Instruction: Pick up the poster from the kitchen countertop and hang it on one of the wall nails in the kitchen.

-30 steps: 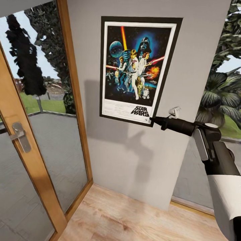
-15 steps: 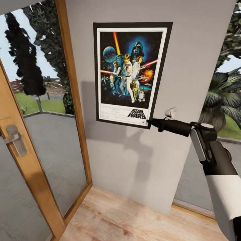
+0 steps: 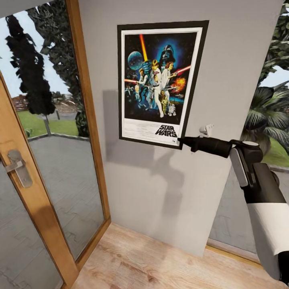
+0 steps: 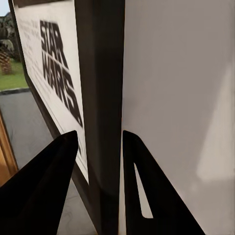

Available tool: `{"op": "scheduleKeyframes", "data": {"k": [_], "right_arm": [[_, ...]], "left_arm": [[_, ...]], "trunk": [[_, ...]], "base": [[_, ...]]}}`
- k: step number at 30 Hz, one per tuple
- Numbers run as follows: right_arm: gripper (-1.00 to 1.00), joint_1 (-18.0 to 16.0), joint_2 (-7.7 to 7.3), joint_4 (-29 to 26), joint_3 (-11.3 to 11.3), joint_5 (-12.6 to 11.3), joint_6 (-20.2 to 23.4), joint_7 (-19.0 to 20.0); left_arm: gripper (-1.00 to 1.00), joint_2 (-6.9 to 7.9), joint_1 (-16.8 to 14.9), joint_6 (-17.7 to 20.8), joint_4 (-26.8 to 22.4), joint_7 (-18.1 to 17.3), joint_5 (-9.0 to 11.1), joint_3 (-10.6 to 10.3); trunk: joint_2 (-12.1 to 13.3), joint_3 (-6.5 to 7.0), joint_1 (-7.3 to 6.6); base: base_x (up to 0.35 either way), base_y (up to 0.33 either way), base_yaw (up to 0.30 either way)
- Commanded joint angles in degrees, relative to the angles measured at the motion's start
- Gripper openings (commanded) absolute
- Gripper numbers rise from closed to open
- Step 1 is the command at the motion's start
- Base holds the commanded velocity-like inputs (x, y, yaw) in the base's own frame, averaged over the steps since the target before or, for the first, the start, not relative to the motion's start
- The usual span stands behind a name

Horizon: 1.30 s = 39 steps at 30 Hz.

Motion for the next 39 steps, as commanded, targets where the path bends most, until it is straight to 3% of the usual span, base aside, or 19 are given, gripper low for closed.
{"op": "scheduleKeyframes", "data": {"k": [1, 39], "right_arm": [[-1.0, -0.57, -0.04, 0.07, 0.05, -0.39, 0.52, -0.01], [-1.0, -1.65, -0.21, 0.27, -0.04, -0.41, 0.75, -0.06]], "left_arm": [[1.0, 0.0, -0.03, -0.45, 0.07, -0.12, -0.55, 0.45], [1.0, 0.04, -0.03, -0.47, 0.07, -0.12, -0.55, 0.45]], "trunk": [[-0.04, -0.03, 0.02], [-0.04, -0.03, 0.02]], "base": [[0.0, 0.0, 0.0], [0.078, -0.017, 0.0]]}}
